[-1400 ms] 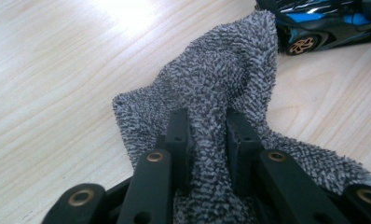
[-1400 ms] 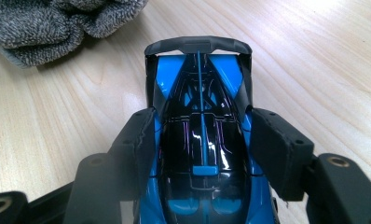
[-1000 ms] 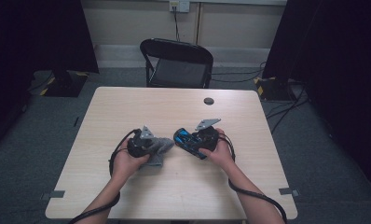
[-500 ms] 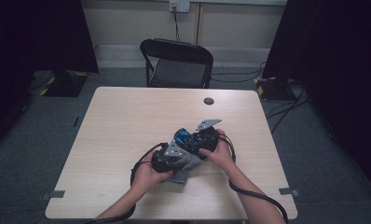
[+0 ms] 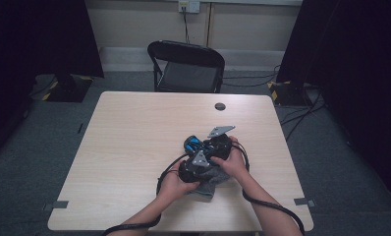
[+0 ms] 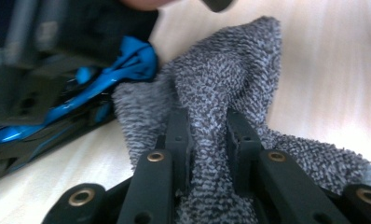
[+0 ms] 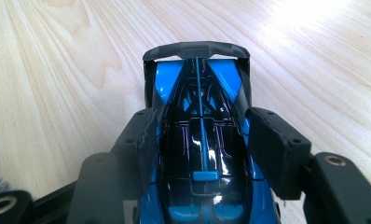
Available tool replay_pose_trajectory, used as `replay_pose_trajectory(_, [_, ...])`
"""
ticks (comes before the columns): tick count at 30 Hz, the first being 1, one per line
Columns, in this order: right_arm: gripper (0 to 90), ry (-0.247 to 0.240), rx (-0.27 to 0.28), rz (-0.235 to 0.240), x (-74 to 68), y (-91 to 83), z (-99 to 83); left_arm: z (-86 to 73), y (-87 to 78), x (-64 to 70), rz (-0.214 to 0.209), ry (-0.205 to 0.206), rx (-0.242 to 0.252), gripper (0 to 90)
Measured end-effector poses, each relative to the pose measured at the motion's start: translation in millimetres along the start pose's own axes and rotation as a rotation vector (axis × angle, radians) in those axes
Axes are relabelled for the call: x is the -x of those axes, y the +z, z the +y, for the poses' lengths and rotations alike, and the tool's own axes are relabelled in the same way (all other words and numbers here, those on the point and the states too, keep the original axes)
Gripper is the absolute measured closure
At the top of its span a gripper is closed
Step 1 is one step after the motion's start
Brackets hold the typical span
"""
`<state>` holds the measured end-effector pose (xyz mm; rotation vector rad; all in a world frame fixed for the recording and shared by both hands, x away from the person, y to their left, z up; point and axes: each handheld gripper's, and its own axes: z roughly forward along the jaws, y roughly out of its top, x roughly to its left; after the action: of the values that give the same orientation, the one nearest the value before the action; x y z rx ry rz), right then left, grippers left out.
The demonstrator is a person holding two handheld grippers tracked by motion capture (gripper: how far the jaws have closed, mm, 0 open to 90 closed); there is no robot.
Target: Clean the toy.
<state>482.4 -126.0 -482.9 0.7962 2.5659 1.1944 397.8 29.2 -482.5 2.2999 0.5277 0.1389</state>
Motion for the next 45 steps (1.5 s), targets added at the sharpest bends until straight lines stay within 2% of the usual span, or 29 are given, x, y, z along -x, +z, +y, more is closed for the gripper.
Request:
replay_pose_trajectory(5, [43.1, 0.001, 0.001, 0.002, 0.2, -0.6, -0.7, -1.1, -4.5, -8.9, 0.067, -0.011, -0.020, 74.2])
replay_pose_trajectory(6, [43.1, 0.001, 0.001, 0.001, 0.1, -0.6, -0.6, -1.0, -5.6, -10.7, 0.082, 0.000, -0.030, 74.2])
replay_pose_trajectory(9, [43.1, 0.004, 0.009, 0.001, -0.1, -0.5, -1.4, -2.7, -7.9, -17.7, 0.090, -0.016, -0.027, 74.2])
replay_pose_trajectory(17, [43.1, 0.004, 0.008, 0.000, -0.3, -0.4, -1.3, -5.2, -12.6, -24.2, 0.117, -0.025, -0.033, 74.3])
replay_pose_trajectory(20, [43.2, 0.002, 0.009, 0.000, -0.2, -0.5, -1.5, -8.1, -16.8, -28.2, 0.144, -0.031, -0.042, 74.6])
replay_pose_trajectory(22, [43.2, 0.001, 0.009, 0.000, 0.0, -0.7, -1.8, -11.6, -21.3, -33.9, 0.165, -0.044, -0.046, 74.7])
replay_pose_trajectory(24, [43.2, 0.000, 0.009, 0.001, 0.0, -1.0, -2.0, -16.7, -26.0, -41.1, 0.176, -0.081, -0.035, 74.7])
replay_pose_trajectory(27, [43.1, 0.001, 0.010, 0.002, 0.2, -1.4, -2.5, -21.8, -31.0, -48.9, 0.191, -0.111, -0.030, 74.7])
replay_pose_trajectory(45, [43.2, 0.001, 0.012, 0.003, 0.4, -1.3, -2.7, -27.4, -45.8, -69.0, 0.261, -0.146, -0.062, 74.6])
